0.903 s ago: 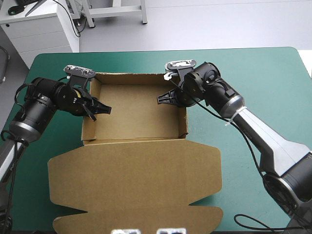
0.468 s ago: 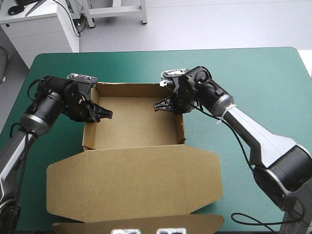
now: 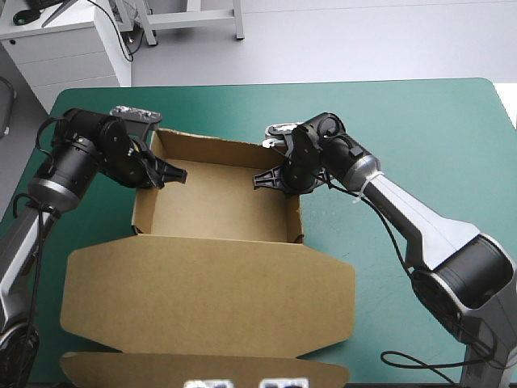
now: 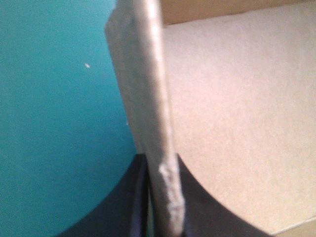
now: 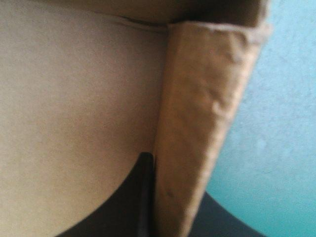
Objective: Fold the box
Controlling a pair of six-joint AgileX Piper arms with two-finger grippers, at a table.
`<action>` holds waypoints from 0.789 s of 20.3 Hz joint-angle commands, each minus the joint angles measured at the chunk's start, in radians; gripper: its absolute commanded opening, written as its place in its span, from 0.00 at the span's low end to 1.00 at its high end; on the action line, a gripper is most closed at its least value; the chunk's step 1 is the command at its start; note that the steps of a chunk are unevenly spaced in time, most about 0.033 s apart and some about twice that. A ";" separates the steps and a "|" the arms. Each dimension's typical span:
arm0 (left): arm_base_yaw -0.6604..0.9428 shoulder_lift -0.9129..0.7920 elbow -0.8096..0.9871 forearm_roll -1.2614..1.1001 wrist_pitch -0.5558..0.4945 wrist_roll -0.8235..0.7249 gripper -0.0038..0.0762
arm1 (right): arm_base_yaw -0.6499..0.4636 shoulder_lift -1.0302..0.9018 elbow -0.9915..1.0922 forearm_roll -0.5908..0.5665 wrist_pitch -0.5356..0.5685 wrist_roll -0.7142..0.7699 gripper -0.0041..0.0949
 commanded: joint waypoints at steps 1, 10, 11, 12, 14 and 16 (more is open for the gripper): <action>-0.015 -0.044 -0.131 -0.066 -0.014 0.021 0.04 | 0.018 -0.042 -0.028 0.069 -0.008 -0.060 0.04; -0.015 -0.038 -0.175 -0.066 0.007 0.030 0.04 | 0.018 -0.042 -0.028 0.117 -0.022 -0.077 0.02; -0.015 -0.036 -0.175 -0.064 0.007 0.030 0.04 | 0.018 -0.042 -0.028 0.117 -0.030 -0.077 0.02; -0.015 -0.026 -0.175 -0.050 0.014 0.030 0.04 | 0.018 -0.042 -0.028 0.117 -0.045 -0.077 0.02; -0.015 -0.006 -0.173 -0.050 0.032 0.030 0.04 | 0.018 -0.042 -0.028 0.112 -0.058 -0.080 0.02; -0.015 0.022 -0.173 -0.071 0.032 0.030 0.04 | 0.018 -0.042 -0.039 0.071 -0.058 -0.078 0.02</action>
